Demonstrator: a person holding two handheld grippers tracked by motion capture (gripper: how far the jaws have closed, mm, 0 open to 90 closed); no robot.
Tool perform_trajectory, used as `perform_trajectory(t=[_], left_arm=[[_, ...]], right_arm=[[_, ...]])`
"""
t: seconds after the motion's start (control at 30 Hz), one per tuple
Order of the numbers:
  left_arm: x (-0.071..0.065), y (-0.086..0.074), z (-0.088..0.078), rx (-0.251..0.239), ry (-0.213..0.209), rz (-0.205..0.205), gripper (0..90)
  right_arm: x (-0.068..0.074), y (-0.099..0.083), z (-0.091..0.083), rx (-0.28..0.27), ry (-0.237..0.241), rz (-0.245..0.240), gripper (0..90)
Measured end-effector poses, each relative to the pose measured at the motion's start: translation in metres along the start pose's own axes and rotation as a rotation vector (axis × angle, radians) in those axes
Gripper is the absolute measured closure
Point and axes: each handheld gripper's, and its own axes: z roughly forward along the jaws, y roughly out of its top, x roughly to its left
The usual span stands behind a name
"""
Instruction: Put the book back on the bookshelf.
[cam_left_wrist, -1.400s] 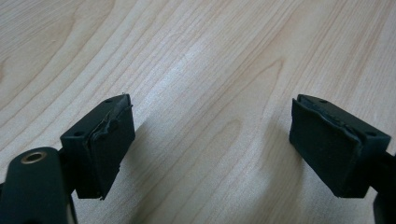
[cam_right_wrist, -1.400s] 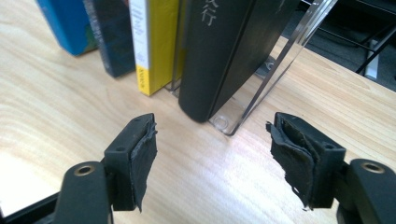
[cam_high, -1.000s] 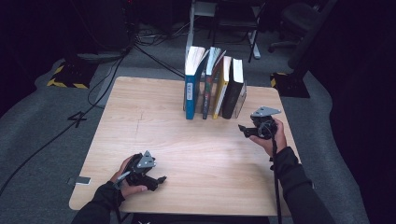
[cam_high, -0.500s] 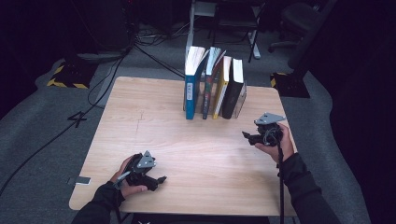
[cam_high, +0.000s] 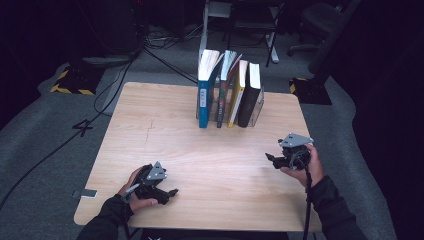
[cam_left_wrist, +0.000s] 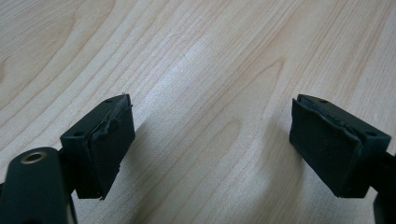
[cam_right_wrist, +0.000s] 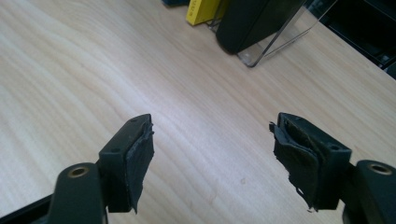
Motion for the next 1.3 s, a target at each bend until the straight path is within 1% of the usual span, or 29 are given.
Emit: perform_trajectory(t=[0.17, 0.27, 0.4, 0.47, 0.57, 0.77, 0.87, 0.97, 1.0, 1.17, 1.23, 1.27, 1.3], left_arm=[[0.000, 0.000, 0.000, 0.000, 0.001, -0.001, 14.3], [0.000, 0.000, 0.000, 0.000, 0.001, -0.001, 14.4], [0.000, 0.000, 0.000, 0.000, 0.002, -0.002, 14.4], [0.000, 0.000, 0.000, 0.000, 0.002, -0.002, 14.4], [0.000, 0.000, 0.000, 0.000, 0.002, -0.002, 14.3], [0.000, 0.000, 0.000, 0.000, 0.002, -0.002, 14.3], [0.000, 0.000, 0.000, 0.000, 0.002, -0.002, 14.3], [0.000, 0.000, 0.000, 0.001, 0.002, -0.002, 14.3], [0.000, 0.000, 0.000, 0.001, 0.001, -0.002, 14.3], [0.000, 0.000, 0.000, 0.000, 0.005, -0.004, 14.3], [0.000, 0.000, 0.000, 0.001, 0.005, -0.005, 14.3], [0.000, 0.000, 0.000, 0.000, 0.006, -0.006, 14.3], [0.000, 0.000, 0.000, 0.000, 0.007, -0.007, 14.3]], right_arm=[[0.005, -0.012, -0.009, -0.003, 0.002, -0.019, 28.9], [0.006, -0.017, -0.012, -0.002, 0.002, -0.023, 29.0], [0.009, -0.029, -0.017, 0.005, 0.003, -0.031, 28.9], [0.010, -0.033, -0.019, 0.002, 0.012, -0.041, 28.9], [0.012, -0.040, -0.022, 0.007, 0.011, -0.051, 28.9], [0.014, -0.055, -0.026, 0.005, 0.020, -0.054, 28.9], [0.012, -0.066, -0.028, 0.000, 0.033, -0.028, 28.8], [0.010, -0.076, -0.029, 0.007, 0.047, 0.000, 28.9], [0.009, -0.079, -0.030, 0.007, 0.053, 0.018, 28.9], [0.005, -0.099, -0.034, 0.012, 0.055, 0.075, 28.0], [0.003, -0.106, -0.036, 0.000, 0.047, 0.096, 28.0], [0.003, -0.106, -0.036, 0.000, 0.047, 0.096, 28.0], [0.001, -0.111, -0.038, -0.006, 0.043, 0.113, 27.9]])
